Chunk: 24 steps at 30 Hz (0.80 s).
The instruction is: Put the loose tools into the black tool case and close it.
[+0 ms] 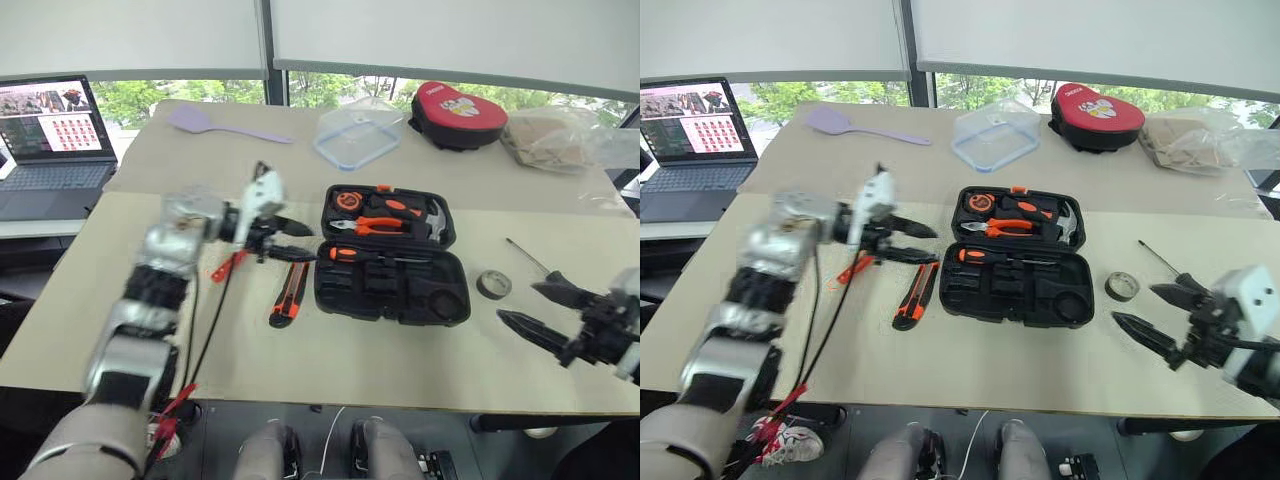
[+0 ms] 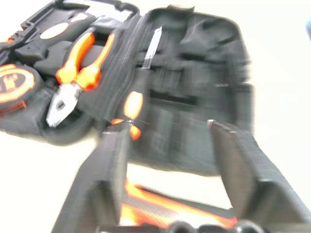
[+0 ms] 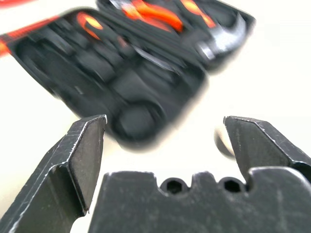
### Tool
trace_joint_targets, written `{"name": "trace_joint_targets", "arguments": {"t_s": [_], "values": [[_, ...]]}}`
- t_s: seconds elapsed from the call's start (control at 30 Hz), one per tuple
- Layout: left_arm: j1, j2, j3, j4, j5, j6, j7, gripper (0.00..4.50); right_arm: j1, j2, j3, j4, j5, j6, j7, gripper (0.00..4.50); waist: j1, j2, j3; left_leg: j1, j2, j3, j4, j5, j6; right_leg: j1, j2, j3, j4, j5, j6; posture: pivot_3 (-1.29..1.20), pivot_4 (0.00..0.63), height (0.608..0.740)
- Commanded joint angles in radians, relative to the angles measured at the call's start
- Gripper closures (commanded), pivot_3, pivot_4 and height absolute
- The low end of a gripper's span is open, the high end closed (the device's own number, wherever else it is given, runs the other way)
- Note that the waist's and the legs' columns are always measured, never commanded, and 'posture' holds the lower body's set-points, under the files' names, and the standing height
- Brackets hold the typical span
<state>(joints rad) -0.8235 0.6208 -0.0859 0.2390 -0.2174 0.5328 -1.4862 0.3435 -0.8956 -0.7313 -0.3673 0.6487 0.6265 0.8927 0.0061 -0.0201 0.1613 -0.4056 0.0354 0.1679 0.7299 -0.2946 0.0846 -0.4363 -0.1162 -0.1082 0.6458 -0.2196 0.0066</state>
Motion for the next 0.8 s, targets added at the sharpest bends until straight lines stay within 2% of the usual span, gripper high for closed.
{"name": "trace_joint_targets", "arguments": {"t_s": [0.03,0.2,0.43,0.63,0.8], "values": [[0.080,0.102,0.090,-0.255,-0.156,0.177,-0.011,0.07,0.015,-0.066,-0.094,0.143,-0.049,-0.046,0.079,0.00,0.004,0.000,0.000,0.000,0.000,0.000,0.000,0.000,0.000,0.000,0.000,0.001,0.000,0.000,0.000,0.00,0.150,0.731],[0.175,0.192,0.170,-0.450,-0.300,0.319,0.035,0.03,-0.092,-0.156,-0.027,0.368,-0.124,-0.104,0.108,0.00,0.003,0.000,0.000,0.007,-0.001,-0.001,0.000,0.000,0.000,0.006,0.000,0.004,-0.001,-0.004,0.006,0.00,0.150,0.731],[0.219,0.217,0.194,-0.604,-0.411,0.390,0.139,0.03,-0.395,-0.216,0.251,0.711,-0.312,-0.242,0.065,0.00,-0.008,0.001,0.000,0.010,0.000,0.000,-0.001,0.000,0.000,0.009,0.000,0.010,-0.001,-0.002,0.002,0.00,0.150,0.731],[0.256,0.256,0.212,-0.683,-0.486,0.424,0.200,0.03,-0.671,-0.196,0.436,1.065,-0.449,-0.363,0.059,0.00,-0.013,0.005,0.002,0.011,-0.001,0.001,-0.002,0.000,-0.001,0.010,0.001,0.010,0.000,-0.002,0.002,0.00,0.150,0.731],[0.285,0.294,0.208,-0.707,-0.506,0.409,0.225,0.03,-0.809,-0.163,0.521,1.245,-0.500,-0.392,0.088,0.00,-0.022,0.006,0.002,0.015,-0.001,0.002,-0.004,0.000,-0.001,0.012,0.001,0.010,0.000,-0.002,0.002,0.00,0.150,0.731]]}}
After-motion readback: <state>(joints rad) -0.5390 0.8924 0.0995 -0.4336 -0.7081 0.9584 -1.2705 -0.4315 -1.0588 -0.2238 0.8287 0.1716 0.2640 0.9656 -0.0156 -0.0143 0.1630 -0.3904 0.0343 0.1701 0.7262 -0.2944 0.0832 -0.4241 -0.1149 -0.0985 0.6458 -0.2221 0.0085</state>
